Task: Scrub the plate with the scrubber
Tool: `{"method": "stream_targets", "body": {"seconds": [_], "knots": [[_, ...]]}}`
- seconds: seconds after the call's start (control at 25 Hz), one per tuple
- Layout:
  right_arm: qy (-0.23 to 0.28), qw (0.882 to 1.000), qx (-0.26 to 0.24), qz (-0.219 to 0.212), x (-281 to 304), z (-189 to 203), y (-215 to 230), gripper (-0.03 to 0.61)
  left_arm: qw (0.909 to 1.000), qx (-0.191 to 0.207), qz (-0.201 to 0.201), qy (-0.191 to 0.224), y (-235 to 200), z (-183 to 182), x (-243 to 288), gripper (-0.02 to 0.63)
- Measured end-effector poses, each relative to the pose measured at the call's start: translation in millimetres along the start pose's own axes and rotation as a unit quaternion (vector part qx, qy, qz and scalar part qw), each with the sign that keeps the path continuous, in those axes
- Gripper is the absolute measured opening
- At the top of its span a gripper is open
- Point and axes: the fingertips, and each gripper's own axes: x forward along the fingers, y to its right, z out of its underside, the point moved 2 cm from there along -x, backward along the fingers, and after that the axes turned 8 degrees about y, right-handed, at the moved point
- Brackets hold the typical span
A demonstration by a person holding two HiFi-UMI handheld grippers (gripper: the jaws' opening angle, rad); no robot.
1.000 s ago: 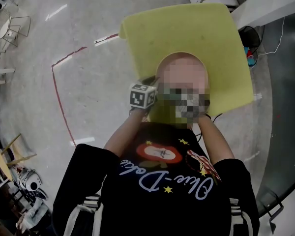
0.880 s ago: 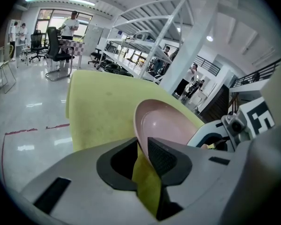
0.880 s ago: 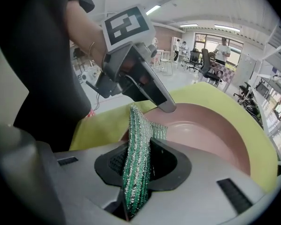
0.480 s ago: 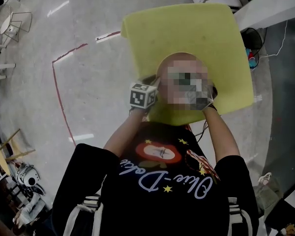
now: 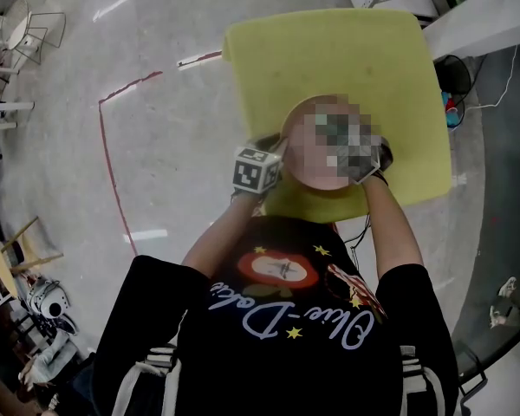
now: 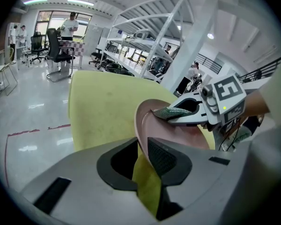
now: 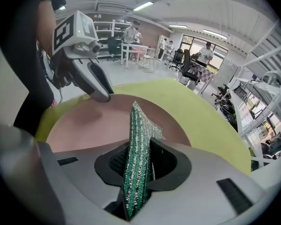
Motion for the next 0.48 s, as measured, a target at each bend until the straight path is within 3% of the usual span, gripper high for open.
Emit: {"method": "stream_targets", "body": {"seconds": [0.24,0.48], "knots": [[-0.013,0.999,-0.016,-0.033,-0.7,0.1,-22.2,0.063,1.0,0.004,0.002,0.003,-1.8,-0.1,-1.2,0.052],[-0.013,0.999,-0.001,-0.053,-5.6,2.1,-50.0,0.063,1.0,0.005,0.004,0.004,-2.1,-2.2,-1.7,0.052]]}}
